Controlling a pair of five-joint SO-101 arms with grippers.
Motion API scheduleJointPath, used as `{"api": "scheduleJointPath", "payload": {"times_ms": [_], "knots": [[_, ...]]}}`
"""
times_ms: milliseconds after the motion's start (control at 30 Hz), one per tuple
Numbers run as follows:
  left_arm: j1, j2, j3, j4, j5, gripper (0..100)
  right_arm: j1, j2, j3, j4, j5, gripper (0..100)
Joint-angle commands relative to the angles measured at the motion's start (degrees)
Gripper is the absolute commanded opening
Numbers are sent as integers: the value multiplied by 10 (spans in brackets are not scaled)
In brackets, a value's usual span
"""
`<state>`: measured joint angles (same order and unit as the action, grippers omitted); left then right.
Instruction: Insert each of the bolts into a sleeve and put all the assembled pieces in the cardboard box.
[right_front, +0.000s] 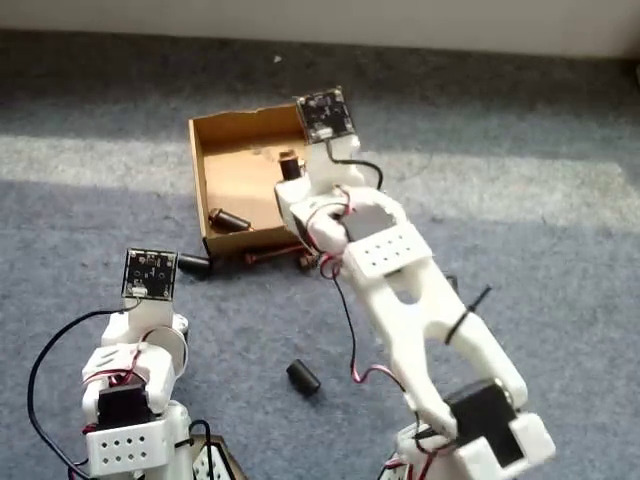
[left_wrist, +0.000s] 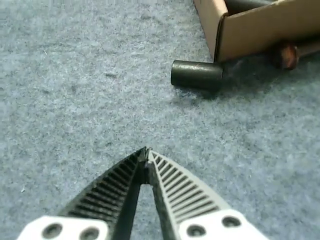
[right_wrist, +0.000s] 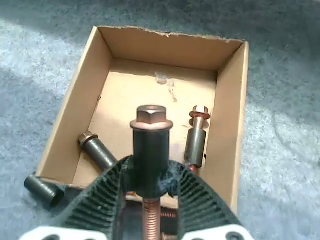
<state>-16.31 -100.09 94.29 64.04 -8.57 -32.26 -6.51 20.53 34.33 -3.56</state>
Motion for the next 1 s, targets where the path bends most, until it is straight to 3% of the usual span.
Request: {"api": "scheduleJointPath", "payload": {"times_ms": [0,133,333,733,967], "knots": [[-5,-3,-2,-11,-6,7,17,97,-148,-17,4,10],[-5,-3,-2,-11,-7,7,35,182,-243,-6,13,38],[-5,-3,-2,-11,-7,7,32,199,-316,159,35,228],[-5,-3,-2,-11,-7,7,22,141,-398,495,36,235],[-5,-3,-2,-11,-7,7,-29,90,-396,637,36,235]]}}
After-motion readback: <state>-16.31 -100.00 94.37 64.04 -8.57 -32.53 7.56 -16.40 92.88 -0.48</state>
